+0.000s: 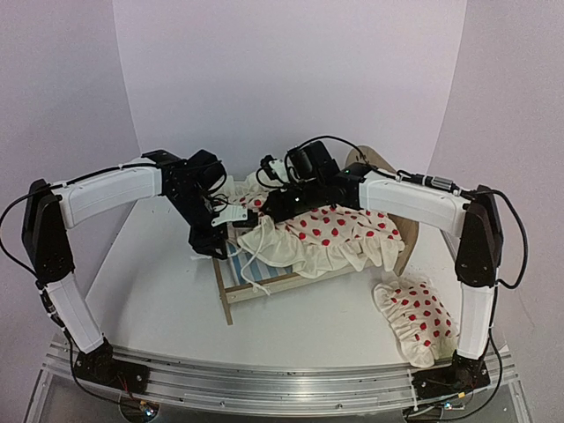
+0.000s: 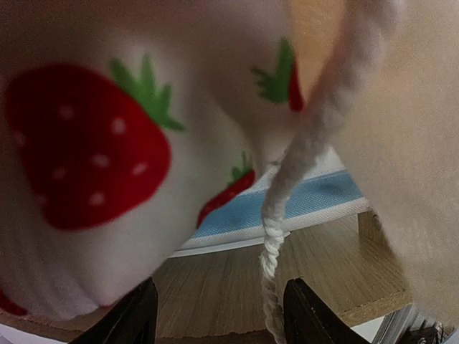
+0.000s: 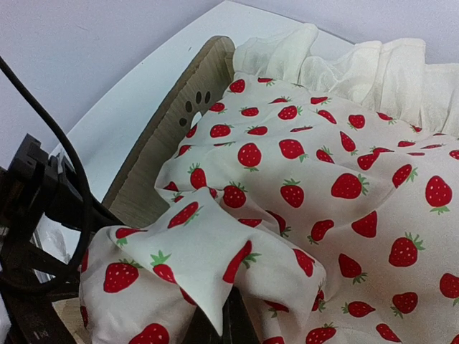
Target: Set up the pet bed
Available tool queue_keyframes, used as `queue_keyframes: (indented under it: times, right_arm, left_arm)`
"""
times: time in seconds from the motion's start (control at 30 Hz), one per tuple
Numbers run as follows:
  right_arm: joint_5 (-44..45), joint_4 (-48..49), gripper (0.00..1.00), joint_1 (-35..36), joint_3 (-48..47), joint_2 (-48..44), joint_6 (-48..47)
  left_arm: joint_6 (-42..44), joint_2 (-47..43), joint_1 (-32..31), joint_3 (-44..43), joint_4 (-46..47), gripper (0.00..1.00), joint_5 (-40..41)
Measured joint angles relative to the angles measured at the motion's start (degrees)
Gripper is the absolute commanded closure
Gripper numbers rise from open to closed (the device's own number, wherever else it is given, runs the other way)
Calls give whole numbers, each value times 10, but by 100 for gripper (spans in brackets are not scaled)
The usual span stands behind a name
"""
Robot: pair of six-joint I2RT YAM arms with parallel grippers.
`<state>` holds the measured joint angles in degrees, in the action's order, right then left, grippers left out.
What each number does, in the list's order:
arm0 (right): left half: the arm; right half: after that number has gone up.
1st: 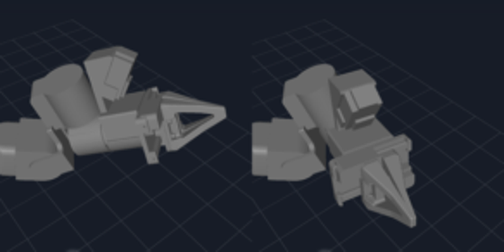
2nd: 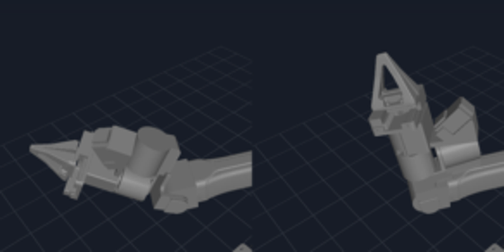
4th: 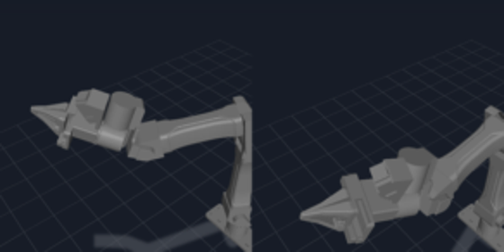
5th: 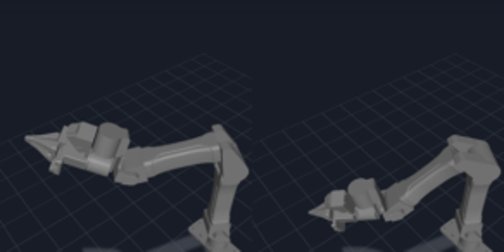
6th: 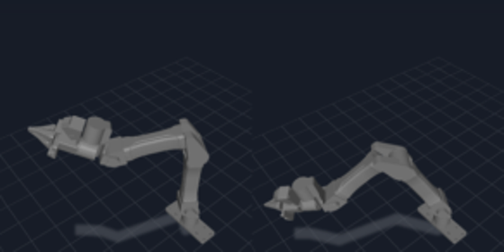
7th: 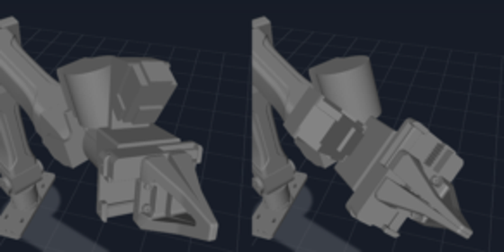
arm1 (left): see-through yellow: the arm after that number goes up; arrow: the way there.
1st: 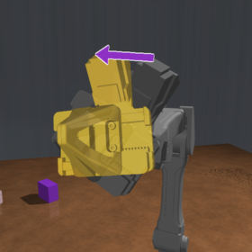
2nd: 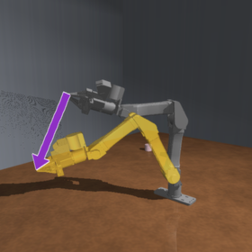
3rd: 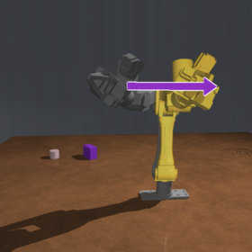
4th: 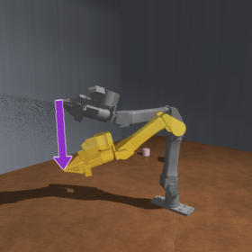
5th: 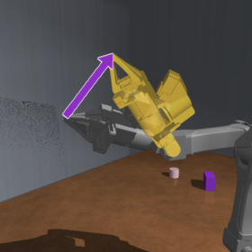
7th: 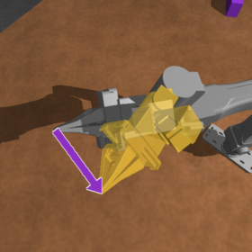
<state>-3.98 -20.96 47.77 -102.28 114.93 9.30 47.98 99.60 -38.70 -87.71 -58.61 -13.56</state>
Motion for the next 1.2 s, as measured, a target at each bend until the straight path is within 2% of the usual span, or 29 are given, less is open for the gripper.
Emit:
queue_keyframes:
  times: [0.07,0.1,0.17,0.2,0.33,0.47,0.6,0.7,0.83,0.93,1.07,1.2]
  right_arm:
    - [0,2,100,0,0,0,0]
    - [0,3,100,0,1,0,0]
    - [0,4,100,0,1,0,0]
    - [0,4,100,0,1,0,0]
    - [1,5,100,0,3,-1,0]
    - [1,6,100,0,5,-1,0]
    - [1,9,100,0,9,-3,5]
    - [1,10,100,0,15,-8,8]
    - [0,14,100,0,24,-14,11]
    - [0,19,100,0,31,-16,13]
    - [-2,24,100,0,40,-17,15]
    - [-6,28,100,0,45,-17,16]
  left_arm:
    - [2,5,0,-4,-6,57,-7]
    - [3,8,0,-6,-13,65,-13]
    - [8,13,-3,-8,-23,94,-25]
    - [12,14,-5,-8,-28,99,-29]
    - [15,20,-12,-16,-51,100,-41]
    - [-8,26,-11,-60,-61,100,-82]
    - [-71,9,-10,-69,10,100,-165]
    - [-127,-31,-10,-20,88,100,-221]
    - [-186,-96,-2,90,179,100,-265]
    - [-226,-143,11,198,264,100,-288]
    - [-285,-202,19,352,433,100,-308]
    - [-331,-199,15,385,558,100,-311]
